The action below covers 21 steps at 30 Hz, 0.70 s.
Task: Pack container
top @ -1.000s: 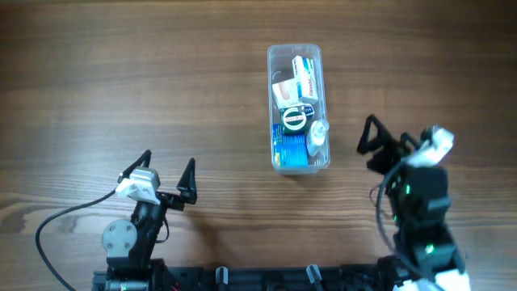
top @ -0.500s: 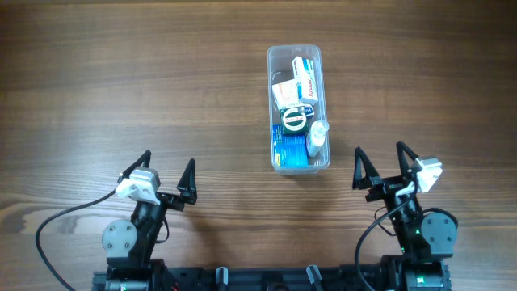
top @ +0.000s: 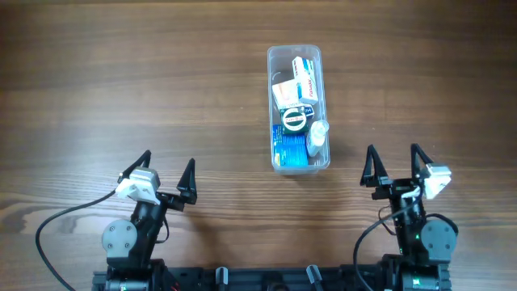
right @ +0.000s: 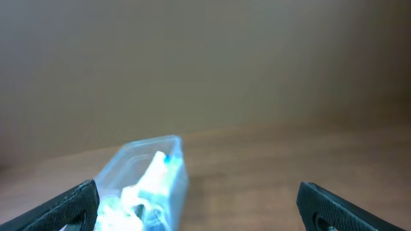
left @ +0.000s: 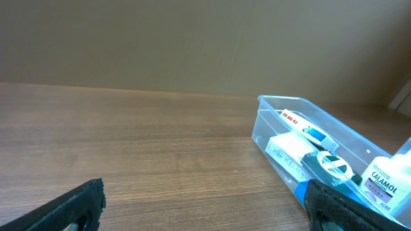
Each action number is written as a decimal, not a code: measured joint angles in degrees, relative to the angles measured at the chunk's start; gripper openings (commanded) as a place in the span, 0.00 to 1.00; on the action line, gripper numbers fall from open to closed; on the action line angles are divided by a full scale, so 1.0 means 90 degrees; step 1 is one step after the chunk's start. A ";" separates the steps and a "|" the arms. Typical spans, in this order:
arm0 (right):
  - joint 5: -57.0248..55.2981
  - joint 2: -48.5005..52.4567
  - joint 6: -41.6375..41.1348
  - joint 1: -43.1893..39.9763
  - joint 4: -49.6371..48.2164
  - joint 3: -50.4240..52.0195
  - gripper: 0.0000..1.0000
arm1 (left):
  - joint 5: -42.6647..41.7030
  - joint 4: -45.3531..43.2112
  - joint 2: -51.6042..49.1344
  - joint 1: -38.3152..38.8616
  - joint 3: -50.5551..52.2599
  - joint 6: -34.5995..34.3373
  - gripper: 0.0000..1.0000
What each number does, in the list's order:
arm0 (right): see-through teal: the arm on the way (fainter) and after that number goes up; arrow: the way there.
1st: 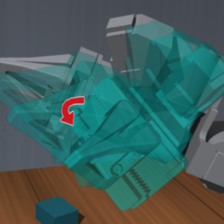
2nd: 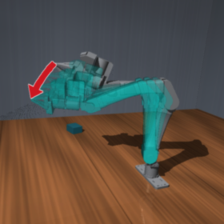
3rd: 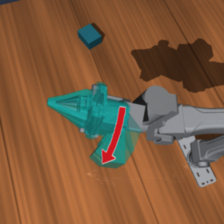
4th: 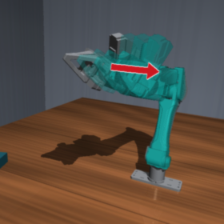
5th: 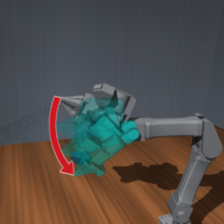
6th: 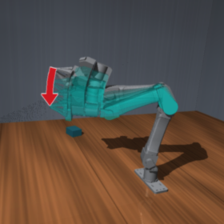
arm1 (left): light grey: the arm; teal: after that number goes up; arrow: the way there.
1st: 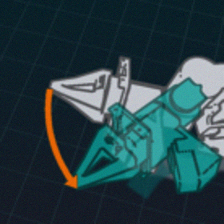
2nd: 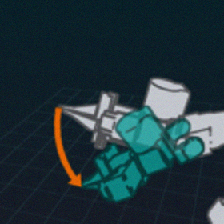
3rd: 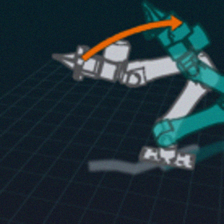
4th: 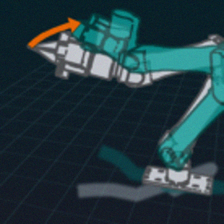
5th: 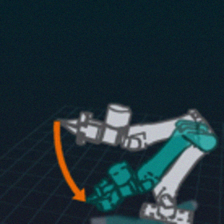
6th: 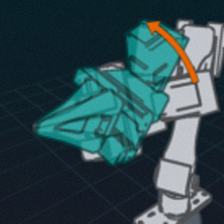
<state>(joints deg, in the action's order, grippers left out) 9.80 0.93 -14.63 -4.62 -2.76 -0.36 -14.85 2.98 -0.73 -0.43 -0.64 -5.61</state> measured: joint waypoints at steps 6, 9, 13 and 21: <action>0.0000 -0.0005 0.0000 -0.0124 0.0238 0.0000 1.00 | 0.0000 0.0000 0.0000 0.0000 0.0000 0.0000 1.00; 0.0000 -0.0005 0.0000 -0.0124 0.0236 0.0000 1.00 | 0.0000 0.0000 0.0000 0.0000 0.0000 0.0000 1.00; 0.0000 -0.0005 0.0000 -0.0124 0.0236 0.0000 1.00 | 0.0000 0.0000 0.0000 0.0000 0.0000 0.0000 1.00; 0.0000 -0.0005 0.0000 -0.0124 0.0238 0.0000 1.00 | 0.0000 0.0000 0.0000 0.0000 0.0000 0.0000 1.00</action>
<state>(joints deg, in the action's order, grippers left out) 9.80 0.89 -14.63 -5.74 -0.62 -0.36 -14.85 2.98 -0.73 -0.43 -0.64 -5.61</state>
